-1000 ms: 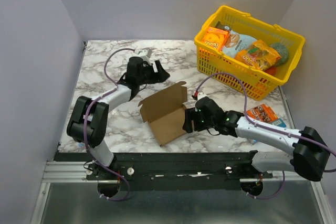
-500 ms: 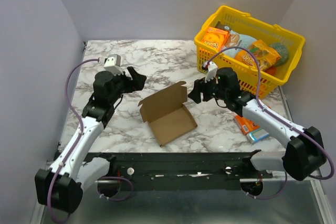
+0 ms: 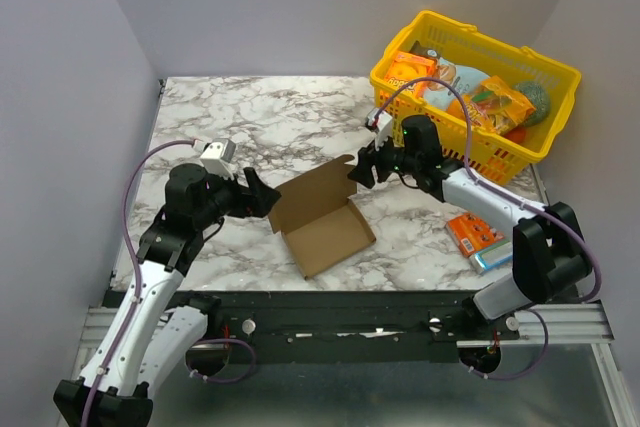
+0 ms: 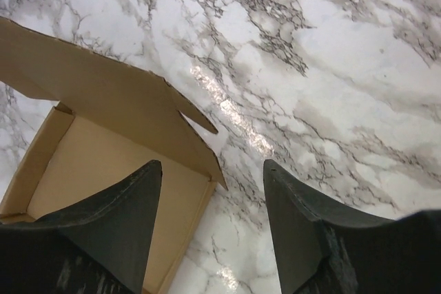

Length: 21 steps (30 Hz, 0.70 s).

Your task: Fold the paper box

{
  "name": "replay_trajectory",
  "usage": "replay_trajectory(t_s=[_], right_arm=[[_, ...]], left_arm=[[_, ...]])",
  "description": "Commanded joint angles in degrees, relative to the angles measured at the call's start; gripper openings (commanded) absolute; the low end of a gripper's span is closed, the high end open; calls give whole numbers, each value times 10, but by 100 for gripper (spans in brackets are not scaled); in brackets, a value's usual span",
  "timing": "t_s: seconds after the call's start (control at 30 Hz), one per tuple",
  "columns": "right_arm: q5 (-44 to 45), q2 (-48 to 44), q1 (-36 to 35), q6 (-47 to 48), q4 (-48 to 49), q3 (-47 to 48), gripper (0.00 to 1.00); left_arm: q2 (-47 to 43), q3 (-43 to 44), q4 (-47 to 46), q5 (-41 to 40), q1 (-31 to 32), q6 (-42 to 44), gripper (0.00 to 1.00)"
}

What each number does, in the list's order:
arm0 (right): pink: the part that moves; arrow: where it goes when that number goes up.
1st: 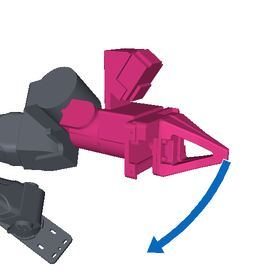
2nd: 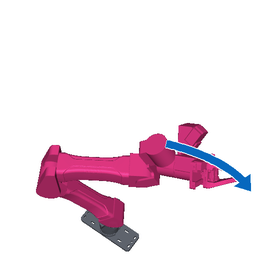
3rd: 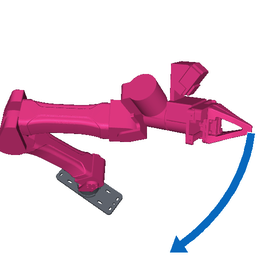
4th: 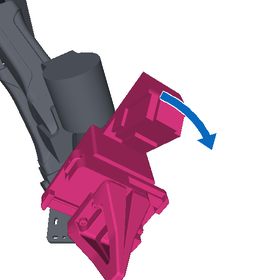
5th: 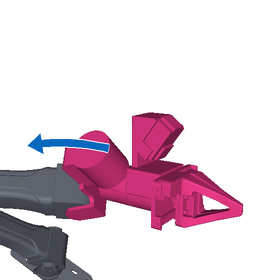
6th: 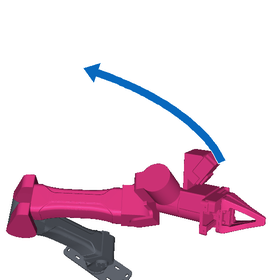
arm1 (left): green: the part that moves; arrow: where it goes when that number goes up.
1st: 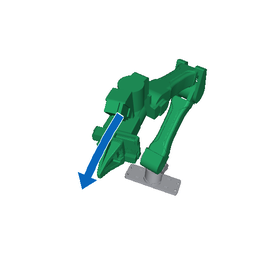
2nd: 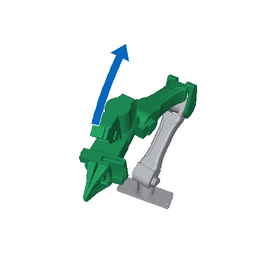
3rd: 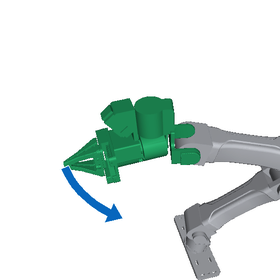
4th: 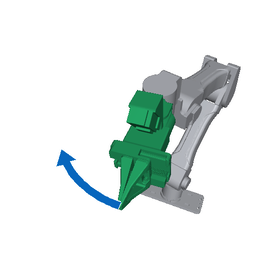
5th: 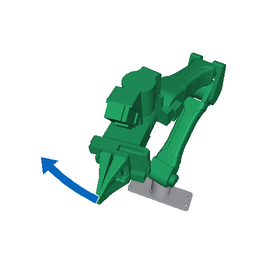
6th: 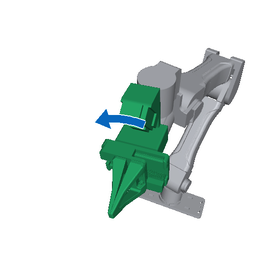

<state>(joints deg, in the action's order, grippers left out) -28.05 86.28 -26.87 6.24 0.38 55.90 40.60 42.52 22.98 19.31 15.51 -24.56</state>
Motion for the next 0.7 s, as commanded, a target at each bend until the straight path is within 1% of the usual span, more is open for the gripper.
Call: replay_trajectory(t_s=[0.0, 0.07, 0.1, 0.13, 0.2, 0.27, 0.3, 0.37, 0.4, 0.43, 0.57, 0.63, 0.67], right_arm=[[-59, 33, 4, 23, 49, 25, 63], [-68, 48, 5, 21, 52, 32, 58], [-73, 50, 4, 20, 53, 32, 53], [-73, 53, 4, 21, 56, 31, 50], [-75, 53, 4, 22, 58, 30, 43], [-77, 51, 4, 23, 59, 26, 39], [-75, 49, 4, 24, 58, 25, 34], [-70, 45, 4, 25, 57, 19, 29], [-56, 37, 4, 25, 56, 16, 18], [-48, 33, 4, 27, 54, 12, 14], [-3, 7, 4, 46, 43, -12, 8], [30, -8, 4, 52, 38, -25, 3], [40, -13, 4, 57, 31, -29, 2]], left_arm=[[-17, -4, 58, 20, 1, 13, 91], [-17, -2, 58, 12, 1, 14, 91], [-14, 0, 59, 5, 1, 15, 91], [-11, 0, 60, 5, 1, 17, 91], [-2, 0, 57, 7, 1, 22, 91], [8, -5, 51, 14, 1, 23, 91], [13, -8, 45, 19, 1, 23, 92], [29, -8, 44, 27, 1, 27, 91], [34, -3, 44, 27, 1, 35, 91], [38, 2, 44, 24, 1, 42, 91], [67, 29, 32, 24, 1, 86, 91], [82, 45, 19, 24, 1, 107, 91], [103, 51, 17, 21, 1, 115, 91]])
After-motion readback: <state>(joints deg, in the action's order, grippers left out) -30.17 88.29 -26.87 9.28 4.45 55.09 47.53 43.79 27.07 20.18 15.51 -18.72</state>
